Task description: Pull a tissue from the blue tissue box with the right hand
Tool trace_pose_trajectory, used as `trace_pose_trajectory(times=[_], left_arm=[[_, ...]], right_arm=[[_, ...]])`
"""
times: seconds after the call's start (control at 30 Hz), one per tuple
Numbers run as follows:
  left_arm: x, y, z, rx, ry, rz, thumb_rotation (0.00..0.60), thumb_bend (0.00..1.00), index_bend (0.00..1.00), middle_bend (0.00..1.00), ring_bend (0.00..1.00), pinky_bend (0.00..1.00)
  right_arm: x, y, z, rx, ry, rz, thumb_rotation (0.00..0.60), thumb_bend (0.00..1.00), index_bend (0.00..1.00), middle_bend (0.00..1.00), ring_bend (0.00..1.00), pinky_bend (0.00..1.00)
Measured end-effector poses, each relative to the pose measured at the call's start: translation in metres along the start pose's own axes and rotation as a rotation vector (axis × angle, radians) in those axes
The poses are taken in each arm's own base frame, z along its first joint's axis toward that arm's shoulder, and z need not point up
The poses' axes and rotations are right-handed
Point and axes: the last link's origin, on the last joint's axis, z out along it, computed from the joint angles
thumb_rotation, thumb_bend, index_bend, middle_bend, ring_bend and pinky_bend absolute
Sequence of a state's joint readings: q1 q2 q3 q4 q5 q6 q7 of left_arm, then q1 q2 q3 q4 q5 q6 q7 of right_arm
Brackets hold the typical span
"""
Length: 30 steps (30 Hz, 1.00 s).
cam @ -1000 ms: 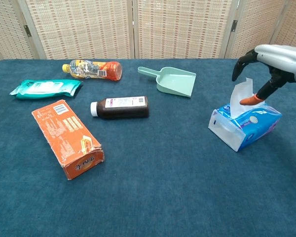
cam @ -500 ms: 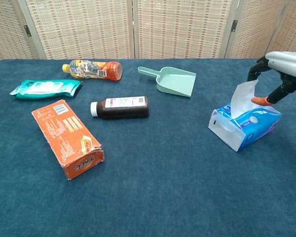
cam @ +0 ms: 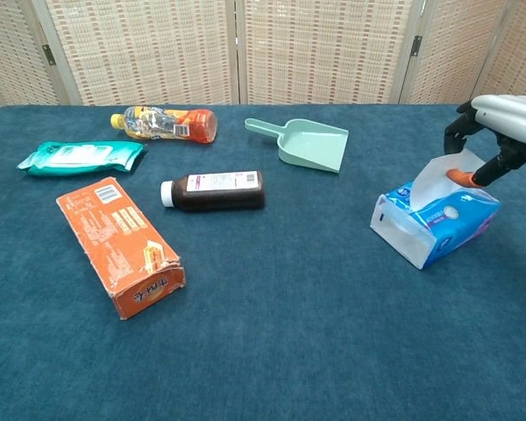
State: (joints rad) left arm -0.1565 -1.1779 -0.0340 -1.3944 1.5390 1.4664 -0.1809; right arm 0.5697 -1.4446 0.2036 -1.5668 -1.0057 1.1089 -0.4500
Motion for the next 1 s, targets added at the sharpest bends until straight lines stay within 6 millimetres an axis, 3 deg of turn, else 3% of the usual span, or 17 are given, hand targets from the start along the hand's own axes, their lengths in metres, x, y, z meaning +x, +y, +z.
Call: trace_pose_trajectory(times=[0.17, 0.3, 0.43, 0.57, 0.7, 0.87, 1.0], left_arm=[[0.000, 0.000, 0.000, 0.001, 0.000, 0.001, 0.600, 0.26, 0.00, 0.00, 0.00, 0.12], [0.000, 0.000, 0.000, 0.001, 0.002, 0.004, 0.600, 0.26, 0.00, 0.00, 0.00, 0.12], [0.001, 0.000, -0.001, 0.000, 0.005, 0.007, 0.600, 0.26, 0.00, 0.00, 0.00, 0.12], [0.001, 0.001, -0.001, -0.001, 0.007, 0.009, 0.600, 0.26, 0.00, 0.00, 0.00, 0.12], [0.001, 0.002, -0.003, -0.003, 0.011, 0.015, 0.600, 0.26, 0.00, 0.00, 0.00, 0.12], [0.001, 0.004, -0.003, -0.008, 0.014, 0.022, 0.600, 0.26, 0.00, 0.00, 0.00, 0.12], [0.000, 0.005, -0.003, -0.009, 0.012, 0.027, 0.600, 0.26, 0.00, 0.00, 0.00, 0.12]], right_arm=[[0.017, -0.004, -0.008, 0.038, 0.060, 0.057, 0.600, 0.35, 0.71, 0.49, 0.04, 0.00], [0.042, -0.003, -0.022, 0.076, 0.143, 0.127, 0.600, 0.35, 0.71, 0.49, 0.05, 0.00], [0.069, 0.004, -0.046, 0.124, 0.240, 0.184, 0.600, 0.35, 0.71, 0.49, 0.05, 0.00], [0.080, 0.012, -0.073, 0.175, 0.297, 0.207, 0.600, 0.35, 0.71, 0.49, 0.05, 0.00], [0.073, 0.019, -0.103, 0.217, 0.302, 0.212, 0.600, 0.35, 0.71, 0.49, 0.05, 0.00], [0.042, 0.030, -0.150, 0.280, 0.204, 0.200, 0.600, 0.35, 0.71, 0.47, 0.05, 0.00], [0.020, 0.039, -0.166, 0.281, 0.149, 0.154, 0.600, 0.35, 0.71, 0.46, 0.05, 0.00]])
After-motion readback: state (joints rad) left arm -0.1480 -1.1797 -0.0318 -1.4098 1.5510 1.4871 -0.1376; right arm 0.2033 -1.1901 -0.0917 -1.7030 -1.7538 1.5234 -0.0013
